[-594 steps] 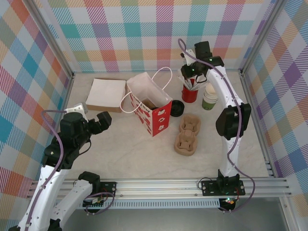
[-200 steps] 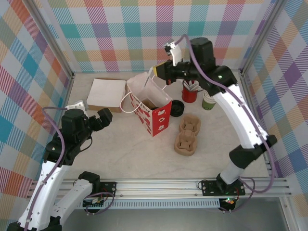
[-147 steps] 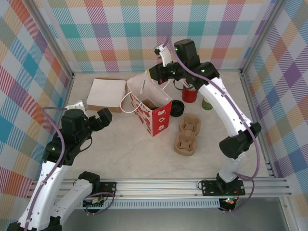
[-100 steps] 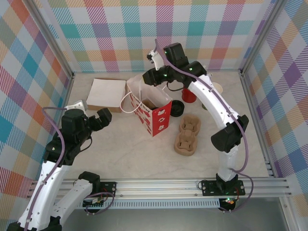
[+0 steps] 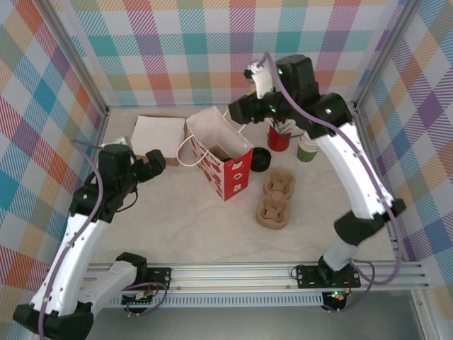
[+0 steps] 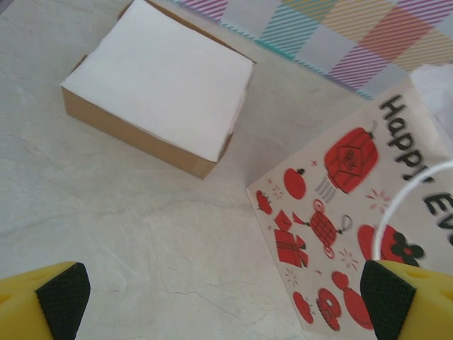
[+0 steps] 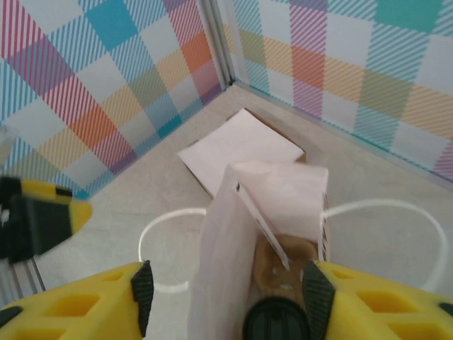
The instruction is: Pack the takeout coffee
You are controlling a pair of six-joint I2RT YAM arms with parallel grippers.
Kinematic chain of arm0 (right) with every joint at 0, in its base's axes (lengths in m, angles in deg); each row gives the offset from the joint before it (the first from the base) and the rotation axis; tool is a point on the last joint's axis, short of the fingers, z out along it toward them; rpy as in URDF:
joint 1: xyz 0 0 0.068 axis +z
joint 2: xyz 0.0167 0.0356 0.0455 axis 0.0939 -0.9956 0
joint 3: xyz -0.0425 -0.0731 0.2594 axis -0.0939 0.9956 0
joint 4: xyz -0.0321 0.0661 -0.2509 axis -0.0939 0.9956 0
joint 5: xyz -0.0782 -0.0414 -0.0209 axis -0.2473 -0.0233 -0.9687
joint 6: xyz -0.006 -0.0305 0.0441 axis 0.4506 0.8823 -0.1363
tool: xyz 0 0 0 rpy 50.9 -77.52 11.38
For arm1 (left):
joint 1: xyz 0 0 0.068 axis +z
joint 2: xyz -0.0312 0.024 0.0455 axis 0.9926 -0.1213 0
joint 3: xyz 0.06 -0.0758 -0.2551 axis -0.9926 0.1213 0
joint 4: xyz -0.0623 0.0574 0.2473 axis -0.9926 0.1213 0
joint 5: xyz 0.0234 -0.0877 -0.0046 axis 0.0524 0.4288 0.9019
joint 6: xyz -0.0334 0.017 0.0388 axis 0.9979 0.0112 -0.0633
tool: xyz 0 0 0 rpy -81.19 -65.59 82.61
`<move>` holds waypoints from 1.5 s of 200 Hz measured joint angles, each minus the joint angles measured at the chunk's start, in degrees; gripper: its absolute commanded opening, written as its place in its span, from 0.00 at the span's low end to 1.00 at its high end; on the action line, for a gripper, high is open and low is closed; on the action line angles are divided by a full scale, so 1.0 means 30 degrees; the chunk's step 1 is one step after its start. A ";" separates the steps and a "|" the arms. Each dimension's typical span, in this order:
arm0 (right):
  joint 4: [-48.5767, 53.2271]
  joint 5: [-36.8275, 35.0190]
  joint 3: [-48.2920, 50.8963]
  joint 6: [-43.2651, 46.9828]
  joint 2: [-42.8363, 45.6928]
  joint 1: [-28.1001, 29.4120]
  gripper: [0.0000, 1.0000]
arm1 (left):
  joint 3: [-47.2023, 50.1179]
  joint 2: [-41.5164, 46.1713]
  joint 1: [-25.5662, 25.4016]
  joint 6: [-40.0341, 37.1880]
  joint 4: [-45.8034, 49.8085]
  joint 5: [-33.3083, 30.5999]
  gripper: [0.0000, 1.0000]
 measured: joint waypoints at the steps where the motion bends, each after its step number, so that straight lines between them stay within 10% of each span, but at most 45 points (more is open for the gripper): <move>1: -0.0051 -0.0029 0.0277 0.0007 0.0233 0.0000 0.69 | -0.0051 -0.0087 0.0066 0.0000 0.0000 0.0000 1.00; 113: -0.2208 -0.4466 1.7063 -0.3082 1.3114 -0.0007 1.00 | -0.0969 -0.9530 1.0491 0.1355 -0.3002 0.7533 0.92; 300: -0.2324 -0.6921 2.2862 -0.6382 1.6844 -0.0007 1.00 | -0.4860 -1.9256 1.0805 0.3898 -0.6076 1.0542 0.42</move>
